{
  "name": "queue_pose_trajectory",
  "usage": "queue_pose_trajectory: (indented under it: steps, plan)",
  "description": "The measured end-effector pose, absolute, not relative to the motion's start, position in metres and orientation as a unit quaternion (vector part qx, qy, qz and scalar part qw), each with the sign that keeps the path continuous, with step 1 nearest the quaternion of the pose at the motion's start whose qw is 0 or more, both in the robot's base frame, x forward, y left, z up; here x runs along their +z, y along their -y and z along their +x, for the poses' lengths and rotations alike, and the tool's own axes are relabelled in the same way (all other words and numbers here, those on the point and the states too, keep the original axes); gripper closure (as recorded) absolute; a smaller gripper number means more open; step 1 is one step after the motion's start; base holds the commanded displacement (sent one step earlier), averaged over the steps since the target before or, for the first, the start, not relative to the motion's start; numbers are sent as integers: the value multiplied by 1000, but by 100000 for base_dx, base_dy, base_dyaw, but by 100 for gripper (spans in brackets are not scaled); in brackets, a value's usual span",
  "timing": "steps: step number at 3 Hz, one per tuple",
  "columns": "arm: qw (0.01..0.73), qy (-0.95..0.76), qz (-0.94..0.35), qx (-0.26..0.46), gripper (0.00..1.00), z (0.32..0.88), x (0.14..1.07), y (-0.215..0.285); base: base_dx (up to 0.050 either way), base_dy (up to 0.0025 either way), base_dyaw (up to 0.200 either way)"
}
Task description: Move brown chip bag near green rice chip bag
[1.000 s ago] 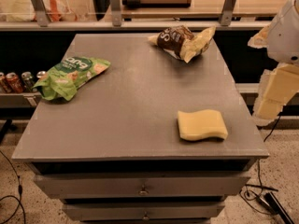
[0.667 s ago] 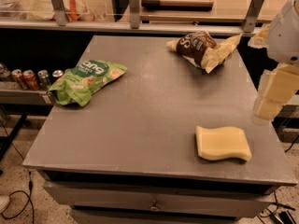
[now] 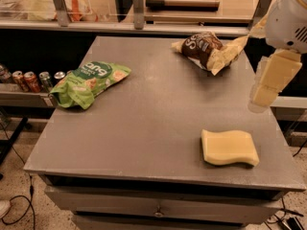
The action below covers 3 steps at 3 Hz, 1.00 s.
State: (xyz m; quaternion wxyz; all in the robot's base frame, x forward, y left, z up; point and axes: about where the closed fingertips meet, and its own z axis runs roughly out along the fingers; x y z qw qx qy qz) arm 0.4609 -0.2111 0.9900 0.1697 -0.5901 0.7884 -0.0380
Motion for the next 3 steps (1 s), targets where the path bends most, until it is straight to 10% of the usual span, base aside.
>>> queue_pose_trajectory:
  steps: [3]
  plan:
    - [150,-848,-504,-68,0,591,970,160,0,0,0]
